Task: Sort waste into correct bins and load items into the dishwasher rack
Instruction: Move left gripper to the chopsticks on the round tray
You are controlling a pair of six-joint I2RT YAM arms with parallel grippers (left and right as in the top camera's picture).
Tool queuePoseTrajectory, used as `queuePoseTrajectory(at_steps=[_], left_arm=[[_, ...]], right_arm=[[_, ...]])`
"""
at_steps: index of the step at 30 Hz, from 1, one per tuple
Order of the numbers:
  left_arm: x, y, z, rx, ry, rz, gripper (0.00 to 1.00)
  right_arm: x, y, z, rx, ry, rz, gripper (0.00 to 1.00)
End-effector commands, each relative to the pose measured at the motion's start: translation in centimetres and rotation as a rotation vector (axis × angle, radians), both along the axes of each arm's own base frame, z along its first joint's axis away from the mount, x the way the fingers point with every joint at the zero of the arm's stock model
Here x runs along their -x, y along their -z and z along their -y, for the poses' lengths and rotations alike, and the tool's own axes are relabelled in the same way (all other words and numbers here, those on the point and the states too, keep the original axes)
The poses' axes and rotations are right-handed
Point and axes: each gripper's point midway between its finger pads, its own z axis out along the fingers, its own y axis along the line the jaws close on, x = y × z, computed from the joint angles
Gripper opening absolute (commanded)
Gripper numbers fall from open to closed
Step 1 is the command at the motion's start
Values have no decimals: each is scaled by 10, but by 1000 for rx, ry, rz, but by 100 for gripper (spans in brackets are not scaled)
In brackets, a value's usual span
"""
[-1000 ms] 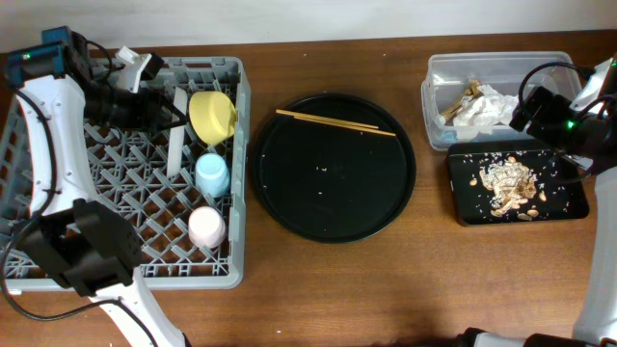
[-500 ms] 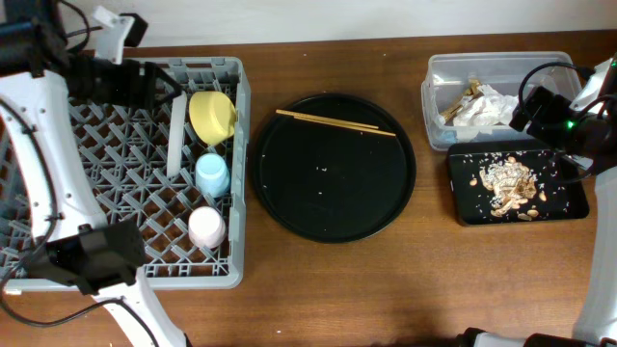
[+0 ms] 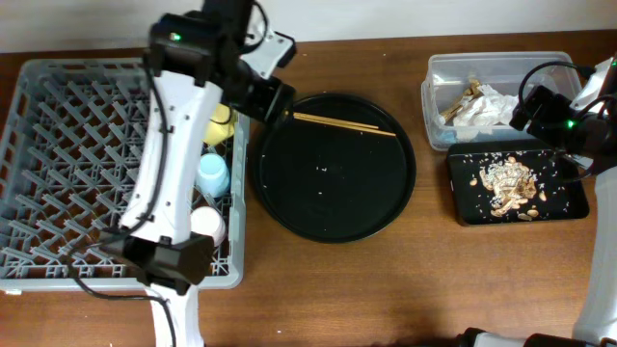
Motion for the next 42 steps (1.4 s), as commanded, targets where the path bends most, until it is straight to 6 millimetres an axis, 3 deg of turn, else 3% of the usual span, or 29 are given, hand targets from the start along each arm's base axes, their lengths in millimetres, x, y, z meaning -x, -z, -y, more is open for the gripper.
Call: queuePoseTrajectory(at_steps=[1, 10, 11, 14, 17, 18, 23, 30, 32, 38, 42], left_arm=[[-11, -2, -3, -117, -64, 81, 75], [-67, 61, 60, -139, 0, 158, 75], [-74, 75, 74, -118, -29, 153, 75], [-92, 110, 84, -104, -192, 123, 74], [-96, 154, 103, -115, -200, 77, 69], [-95, 160, 105, -119, -192, 73, 69], [-92, 210, 136, -246, 205, 140, 69], [-115, 243, 140, -268, 309, 204, 66], [-113, 261, 143, -248, 321, 177, 66], [-86, 272, 153, -151, 354, 55, 67], [-53, 282, 133, -210, 363, -100, 67]], right_arm=[[-3, -7, 0, -6, 2, 23, 98], [-2, -6, 0, -8, 2, 15, 98], [-1, -6, -1, -9, 2, 13, 98], [1, -4, -1, -12, 3, -1, 98], [5, -1, 1, -1, 16, -22, 98], [5, -1, 1, -1, 16, -22, 98], [6, -1, 1, -1, 16, -23, 98], [7, 7, 5, 12, 27, -56, 98], [5, 12, 6, 7, 27, -69, 98], [5, 15, 6, 4, 27, -79, 99], [6, 15, 6, 2, 27, -81, 98]])
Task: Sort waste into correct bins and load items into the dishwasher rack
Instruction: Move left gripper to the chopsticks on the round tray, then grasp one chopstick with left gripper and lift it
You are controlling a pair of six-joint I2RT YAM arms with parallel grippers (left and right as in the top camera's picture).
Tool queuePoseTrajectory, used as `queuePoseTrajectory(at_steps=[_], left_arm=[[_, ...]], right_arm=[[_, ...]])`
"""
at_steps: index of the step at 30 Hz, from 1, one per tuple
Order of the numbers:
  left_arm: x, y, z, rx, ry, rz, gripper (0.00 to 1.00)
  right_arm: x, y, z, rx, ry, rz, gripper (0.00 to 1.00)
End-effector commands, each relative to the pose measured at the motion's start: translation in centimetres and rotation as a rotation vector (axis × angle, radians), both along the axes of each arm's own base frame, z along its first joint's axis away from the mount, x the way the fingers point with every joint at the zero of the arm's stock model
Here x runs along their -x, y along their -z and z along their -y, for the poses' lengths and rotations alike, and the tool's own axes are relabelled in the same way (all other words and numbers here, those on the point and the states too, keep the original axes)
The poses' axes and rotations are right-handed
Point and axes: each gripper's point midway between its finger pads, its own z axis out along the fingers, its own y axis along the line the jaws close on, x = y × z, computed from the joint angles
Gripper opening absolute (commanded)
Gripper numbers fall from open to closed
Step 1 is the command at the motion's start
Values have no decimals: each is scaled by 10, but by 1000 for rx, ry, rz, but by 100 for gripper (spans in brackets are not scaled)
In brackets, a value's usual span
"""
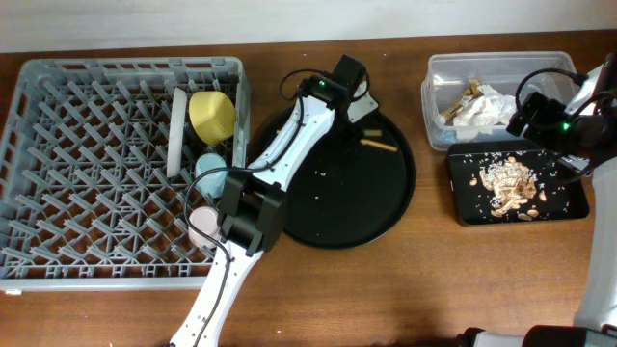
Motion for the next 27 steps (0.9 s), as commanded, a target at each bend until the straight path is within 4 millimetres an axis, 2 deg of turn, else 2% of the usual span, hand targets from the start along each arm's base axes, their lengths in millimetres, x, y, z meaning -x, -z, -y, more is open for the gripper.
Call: queuePoseTrajectory(at_steps=[1, 4, 6, 7, 11, 13, 14, 15, 17, 22, 27], left_arm=[[24, 21, -12, -44, -8, -125, 67], [32, 13, -18, -63, -64, -163, 65], [31, -9, -17, -50, -88, -153, 54], [29, -26, -16, -35, -91, -132, 51], [31, -83, -18, 9, -102, -71, 51], [31, -92, -26, 21, -193, -85, 51], [33, -91, -30, 21, -264, -112, 52], [37, -81, -36, 7, -356, -162, 56], [42, -62, -38, -28, -360, -203, 61], [46, -24, -40, -112, 59, -195, 61], [49, 8, -41, -144, 155, -227, 60]], right_arm=[[0, -4, 4, 14, 14, 6, 99], [0, -4, 4, 14, 14, 5, 99], [0, -4, 4, 14, 14, 5, 98], [0, -4, 4, 14, 14, 5, 99], [0, -4, 4, 14, 14, 6, 99], [-1, -4, 4, 14, 14, 6, 98], [-1, -4, 4, 14, 14, 6, 99], [0, -4, 4, 14, 14, 5, 98], [0, -4, 4, 14, 14, 6, 99], [-1, -4, 4, 14, 14, 6, 98], [-1, -4, 4, 14, 14, 6, 98]])
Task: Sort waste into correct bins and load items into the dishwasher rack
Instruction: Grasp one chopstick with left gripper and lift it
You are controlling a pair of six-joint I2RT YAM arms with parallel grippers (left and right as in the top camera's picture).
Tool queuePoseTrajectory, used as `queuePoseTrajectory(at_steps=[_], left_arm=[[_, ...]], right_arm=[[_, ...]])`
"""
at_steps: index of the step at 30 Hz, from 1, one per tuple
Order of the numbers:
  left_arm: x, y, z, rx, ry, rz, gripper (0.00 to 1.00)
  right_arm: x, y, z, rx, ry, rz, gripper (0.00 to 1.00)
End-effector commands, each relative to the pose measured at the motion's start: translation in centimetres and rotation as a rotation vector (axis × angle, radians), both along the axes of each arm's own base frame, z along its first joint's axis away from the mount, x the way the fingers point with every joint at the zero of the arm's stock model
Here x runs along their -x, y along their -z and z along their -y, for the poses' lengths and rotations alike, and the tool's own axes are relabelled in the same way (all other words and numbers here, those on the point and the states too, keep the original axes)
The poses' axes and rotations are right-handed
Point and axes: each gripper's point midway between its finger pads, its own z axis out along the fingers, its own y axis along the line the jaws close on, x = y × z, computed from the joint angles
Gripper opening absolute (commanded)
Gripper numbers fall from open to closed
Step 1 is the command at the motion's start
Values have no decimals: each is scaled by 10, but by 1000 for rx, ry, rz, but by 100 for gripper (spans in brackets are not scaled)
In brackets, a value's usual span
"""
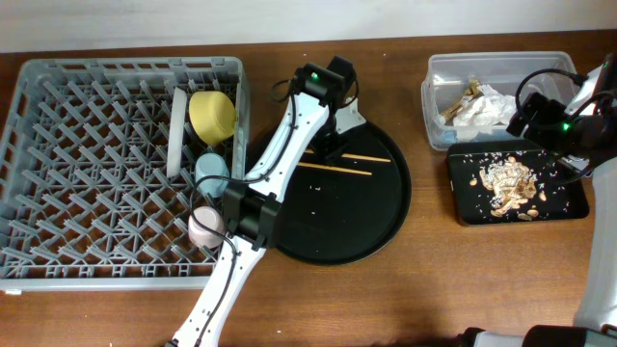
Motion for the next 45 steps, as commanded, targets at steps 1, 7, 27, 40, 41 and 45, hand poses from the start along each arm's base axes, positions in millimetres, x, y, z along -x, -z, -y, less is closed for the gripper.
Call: queuePoseTrajectory(at_steps=[1, 7, 27, 40, 41, 45], left_arm=[[4, 25, -1, -11, 84, -34, 60], [-5, 32, 4, 3, 84, -7, 50], [-19, 55, 17, 31, 92, 44, 19], [-15, 12, 15, 48, 63, 73, 0], [-19, -1, 11, 57, 40, 88, 0], [-36, -97, -7, 147, -84, 227, 0]], right_arm=[[-1, -5, 3, 11, 13, 9, 98], [-1, -4, 3, 11, 13, 9, 99], [-1, -4, 3, 11, 13, 9, 98], [-1, -4, 3, 11, 13, 9, 98], [-1, -5, 3, 11, 13, 10, 99], [-1, -4, 3, 11, 12, 9, 98]])
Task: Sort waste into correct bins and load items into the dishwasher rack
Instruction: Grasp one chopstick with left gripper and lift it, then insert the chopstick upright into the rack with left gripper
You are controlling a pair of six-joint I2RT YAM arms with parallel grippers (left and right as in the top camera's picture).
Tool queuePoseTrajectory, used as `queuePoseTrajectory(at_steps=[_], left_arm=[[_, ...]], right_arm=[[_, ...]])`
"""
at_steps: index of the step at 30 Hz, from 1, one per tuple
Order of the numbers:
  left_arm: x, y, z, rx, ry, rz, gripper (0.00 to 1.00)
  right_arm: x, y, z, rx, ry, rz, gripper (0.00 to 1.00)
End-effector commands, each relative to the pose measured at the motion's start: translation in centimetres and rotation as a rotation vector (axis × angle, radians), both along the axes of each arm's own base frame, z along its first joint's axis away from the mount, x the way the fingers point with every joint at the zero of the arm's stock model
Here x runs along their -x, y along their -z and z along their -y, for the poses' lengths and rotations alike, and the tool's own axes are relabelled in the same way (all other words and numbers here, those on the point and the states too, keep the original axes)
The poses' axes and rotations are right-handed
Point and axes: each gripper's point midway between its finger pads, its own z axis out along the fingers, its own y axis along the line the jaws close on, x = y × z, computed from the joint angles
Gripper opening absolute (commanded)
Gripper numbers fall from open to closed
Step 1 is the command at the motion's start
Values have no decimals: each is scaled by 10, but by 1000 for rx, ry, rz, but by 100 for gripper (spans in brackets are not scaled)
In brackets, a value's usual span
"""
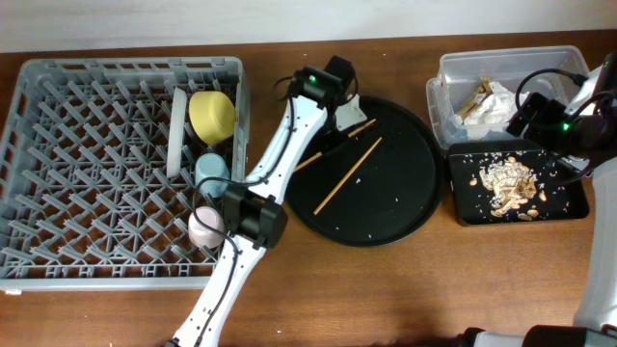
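Note:
A round black plate [386,202] lies at the table's middle, its right edge against the clear waste bin [501,60]. Two wooden chopsticks [349,174] lie slanted and apart on its left half. My left gripper [339,123] is at the plate's far left rim, by the upper chopstick's end; whether it is open or shut cannot be made out. The right gripper [522,114] hovers at the bin's near right corner, its fingers unclear. The bin holds crumpled paper [487,101]. A black rectangular tray [569,202] carries food scraps [503,178].
The grey dishwasher rack [96,173] fills the left side. Along its right edge are a yellow bowl [212,116], a white plate on edge [176,130], a blue cup [211,171] and a pink cup [203,227]. My left arm runs along that edge.
The round plate has shifted right and now touches the clear bin, which sits slightly further right. The chopsticks have turned from nearly level to steeply slanted and spread apart. The right arm is unchanged.
First my left arm stood over the rack's right edge, with both chopsticks together at the plate's far side. Then the gripper was over the plate's far part, covering most of them. Later they lay across the middle. Now they lie slanted and the plate sits further right.

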Motion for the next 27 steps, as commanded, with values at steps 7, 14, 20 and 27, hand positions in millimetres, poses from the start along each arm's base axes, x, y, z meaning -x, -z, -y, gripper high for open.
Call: queuePoseTrajectory(at_steps=[7, 14, 20, 27], left_arm=[[-17, -230, -77, 158, -420, 369, 0], [-15, -330, -243, 219, -852, 568, 0], [-11, -245, -343, 27, -1069, 313, 0], [14, -139, -380, -137, -1090, 19, 0]], right_arm=[[0, -4, 3, 8, 12, 1, 98], [2, -3, 2, 6, 12, -5, 99], [3, -2, 2, 4, 12, -13, 98], [3, -2, 2, 4, 12, -13, 98]])
